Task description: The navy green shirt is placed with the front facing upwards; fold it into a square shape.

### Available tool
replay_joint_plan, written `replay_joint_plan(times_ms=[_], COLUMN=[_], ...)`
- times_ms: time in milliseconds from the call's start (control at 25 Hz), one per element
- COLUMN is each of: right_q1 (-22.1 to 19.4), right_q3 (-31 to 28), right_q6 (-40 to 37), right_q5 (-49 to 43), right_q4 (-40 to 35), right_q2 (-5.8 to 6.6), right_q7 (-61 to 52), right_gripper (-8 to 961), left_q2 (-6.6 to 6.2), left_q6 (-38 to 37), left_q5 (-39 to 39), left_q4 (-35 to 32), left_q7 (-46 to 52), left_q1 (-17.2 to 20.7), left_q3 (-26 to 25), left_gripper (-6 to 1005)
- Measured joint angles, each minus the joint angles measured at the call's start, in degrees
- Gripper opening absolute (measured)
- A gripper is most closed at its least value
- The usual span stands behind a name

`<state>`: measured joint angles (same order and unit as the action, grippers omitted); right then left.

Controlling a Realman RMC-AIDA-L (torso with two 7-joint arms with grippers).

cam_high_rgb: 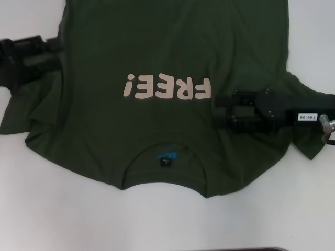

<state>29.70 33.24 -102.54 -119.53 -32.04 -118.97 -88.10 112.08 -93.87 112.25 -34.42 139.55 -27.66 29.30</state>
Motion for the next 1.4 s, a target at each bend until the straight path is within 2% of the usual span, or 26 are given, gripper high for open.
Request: replay_joint_plan(times_ms=[80,160,320,600,1200,1400], right_q1=[0.56,0.96,1.57,1.85,1.93,2.05], right_q3=[0.04,0.08,0.15,0.16,0.16,0.00], right_q6=[0.02,0.07,0.22,1.80,2.22,2.46], right_q5=[-0.03,-0.04,-0.08,-0.08,0.22,0.26], right_q4=[-0.23,-0.41,-0.49,-0.43,-0.35,-0.45], right_q2=[0.05,0.02,-0.07,-0.11,-0.27,-0.28], right_q7=[-1.62,-2.79,-4.47,-5.63,-6.14,-6.78], right_gripper=[820,820,819,819,819,819], left_q2=[-1.29,-1.85,-2.16,-3.93,-3.65,-3.57], left_q6=[2.17,4.11,8.93,11.96,22.62,24.06], left_q5=[1.28,3.02,5.60,12.35,16.85,17.29], left_q4=[-0.08,-0.13,-0.19,-0.31,0.24,0.48], left_q7=[2.13,3.59,5.58,11.56,16.07,16.22], left_q1=[-0.45,-0.86,-1.52,-3.64,-4.39,-4.09], left_q3=[0.68,1.04,1.20,1.45,1.50,1.57], left_gripper=[567,567,567,566,567,567])
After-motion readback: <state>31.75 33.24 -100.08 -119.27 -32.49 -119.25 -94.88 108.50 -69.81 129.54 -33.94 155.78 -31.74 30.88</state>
